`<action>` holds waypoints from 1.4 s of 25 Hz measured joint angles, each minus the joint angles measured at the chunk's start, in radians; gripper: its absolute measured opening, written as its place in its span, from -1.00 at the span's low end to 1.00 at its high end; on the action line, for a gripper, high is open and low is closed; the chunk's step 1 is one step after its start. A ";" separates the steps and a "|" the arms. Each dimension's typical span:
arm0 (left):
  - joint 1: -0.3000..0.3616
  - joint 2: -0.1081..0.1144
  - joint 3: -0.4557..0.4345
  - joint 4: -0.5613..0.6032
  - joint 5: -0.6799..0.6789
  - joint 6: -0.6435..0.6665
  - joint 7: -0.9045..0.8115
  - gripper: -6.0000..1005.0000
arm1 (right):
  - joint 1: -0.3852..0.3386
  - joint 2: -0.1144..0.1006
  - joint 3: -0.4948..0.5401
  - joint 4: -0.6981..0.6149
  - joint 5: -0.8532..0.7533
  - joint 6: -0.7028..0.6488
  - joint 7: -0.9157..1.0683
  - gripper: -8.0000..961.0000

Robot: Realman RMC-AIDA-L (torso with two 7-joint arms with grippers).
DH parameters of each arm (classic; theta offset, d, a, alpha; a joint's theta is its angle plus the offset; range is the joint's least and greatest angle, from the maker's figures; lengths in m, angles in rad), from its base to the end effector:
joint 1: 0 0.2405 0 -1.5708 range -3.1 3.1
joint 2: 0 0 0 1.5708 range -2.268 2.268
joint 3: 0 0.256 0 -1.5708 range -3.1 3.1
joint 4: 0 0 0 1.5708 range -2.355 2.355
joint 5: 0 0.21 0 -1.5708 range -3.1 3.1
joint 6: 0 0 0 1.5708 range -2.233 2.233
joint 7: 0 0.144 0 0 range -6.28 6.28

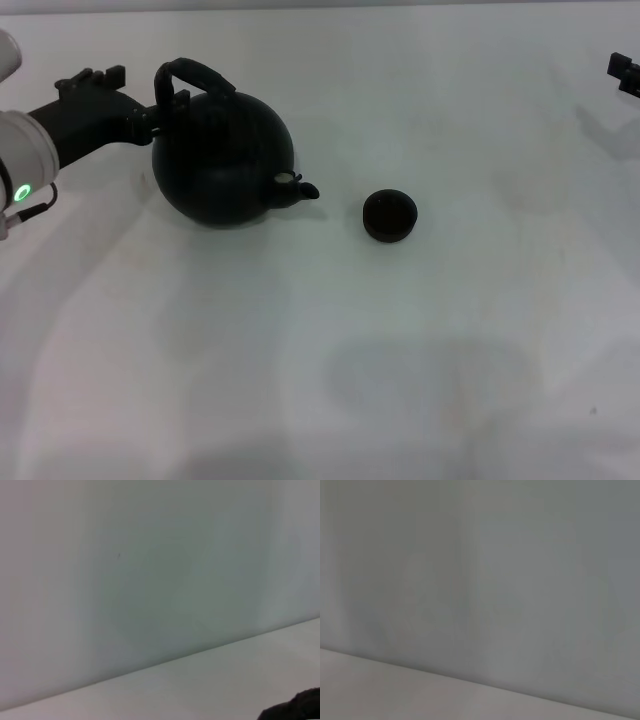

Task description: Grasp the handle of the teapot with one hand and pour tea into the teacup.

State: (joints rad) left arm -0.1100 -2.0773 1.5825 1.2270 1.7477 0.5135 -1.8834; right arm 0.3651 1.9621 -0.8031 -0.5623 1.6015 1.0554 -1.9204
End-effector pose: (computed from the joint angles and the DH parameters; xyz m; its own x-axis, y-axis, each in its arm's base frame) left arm -0.2615 0.3415 -0.0083 0.7692 0.3929 0.5039 0.6390 -0.4703 -0.6087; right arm 0.3599 0.3486 0.0679 0.7290 -0.3183 -0.6060 -0.6781 -0.4568 -0.5758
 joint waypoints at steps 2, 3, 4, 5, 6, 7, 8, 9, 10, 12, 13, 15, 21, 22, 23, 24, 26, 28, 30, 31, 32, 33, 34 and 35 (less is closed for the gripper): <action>0.023 0.000 0.008 0.030 0.000 0.003 0.005 0.65 | -0.001 0.000 0.000 -0.001 0.000 0.000 0.000 0.57; 0.023 0.000 0.008 0.030 0.000 0.003 0.005 0.67 | -0.003 0.000 0.002 -0.002 0.000 0.000 0.000 0.57; 0.044 0.001 0.017 0.061 0.002 0.025 0.006 0.68 | -0.006 0.000 0.004 -0.002 0.000 0.000 0.000 0.57; 0.050 0.001 0.017 0.070 0.003 0.040 0.006 0.70 | -0.009 0.000 0.005 -0.003 0.000 0.000 0.000 0.57; 0.057 0.001 0.016 0.081 0.005 0.057 0.006 0.71 | -0.011 -0.001 0.006 -0.004 0.000 0.000 0.000 0.57; 0.069 0.001 0.015 0.093 0.005 0.077 0.009 0.73 | -0.014 -0.001 0.007 -0.004 0.000 0.000 0.000 0.57; 0.083 0.001 0.013 0.106 0.005 0.093 0.016 0.74 | -0.018 -0.002 0.007 -0.005 0.000 0.001 0.000 0.57; 0.092 0.001 0.012 0.111 0.005 0.101 0.022 0.76 | -0.021 -0.002 0.007 -0.005 0.000 0.001 0.000 0.57; 0.108 0.000 0.012 0.120 0.002 0.110 0.038 0.76 | -0.025 -0.002 0.008 -0.006 0.000 0.002 0.000 0.57; 0.130 0.000 0.011 0.129 -0.004 0.115 0.064 0.76 | -0.035 -0.004 0.009 -0.006 0.000 0.003 0.000 0.57; 0.140 0.000 0.011 0.132 -0.009 0.116 0.073 0.76 | -0.040 -0.005 0.009 -0.006 0.001 0.003 0.000 0.57; 0.164 0.000 0.010 0.139 -0.043 0.121 0.104 0.76 | -0.050 -0.007 0.010 -0.007 0.001 0.003 0.000 0.57; 0.254 -0.001 -0.089 0.099 -0.363 0.266 0.386 0.76 | -0.055 -0.006 0.010 -0.007 0.005 0.000 -0.002 0.57; 0.262 -0.001 -0.119 0.062 -0.446 0.325 0.472 0.76 | -0.054 -0.005 0.010 -0.007 0.006 -0.001 -0.002 0.57; 0.262 -0.001 -0.150 0.010 -0.529 0.388 0.554 0.76 | -0.054 -0.004 0.010 -0.007 0.006 -0.001 -0.002 0.57; 0.256 -0.001 -0.188 -0.068 -0.638 0.473 0.656 0.76 | -0.055 -0.004 0.010 -0.007 0.007 -0.002 -0.002 0.57; 0.235 0.000 -0.249 -0.211 -0.769 0.610 0.805 0.76 | -0.056 -0.004 0.010 -0.007 0.007 -0.002 -0.002 0.57; 0.196 0.001 -0.334 -0.386 -0.863 0.734 0.928 0.76 | -0.055 -0.002 0.010 -0.007 0.008 -0.002 -0.003 0.57; 0.151 0.002 -0.416 -0.532 -0.874 0.804 0.996 0.76 | -0.054 0.001 0.010 -0.006 0.009 -0.004 -0.014 0.57; 0.126 0.004 -0.455 -0.600 -0.873 0.824 1.029 0.76 | -0.053 0.003 0.010 -0.004 0.009 -0.005 -0.027 0.57; 0.105 0.006 -0.484 -0.658 -0.871 0.837 1.055 0.76 | -0.053 0.006 0.010 -0.002 0.010 -0.007 -0.043 0.57; 0.081 0.010 -0.514 -0.720 -0.869 0.844 1.086 0.76 | -0.052 0.012 0.012 0.001 0.010 -0.007 -0.066 0.57; 0.068 0.012 -0.529 -0.759 -0.868 0.845 1.108 0.76 | -0.052 0.017 0.018 0.001 0.011 -0.008 -0.084 0.57; 0.055 0.014 -0.544 -0.795 -0.867 0.845 1.129 0.76 | -0.052 0.026 0.029 0.002 0.011 -0.007 -0.109 0.57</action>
State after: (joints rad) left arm -0.0546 -2.0632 1.0389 0.4325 0.8811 1.3586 -0.7543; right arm 0.3133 1.9879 -0.7737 -0.5602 1.6130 1.0487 -2.0299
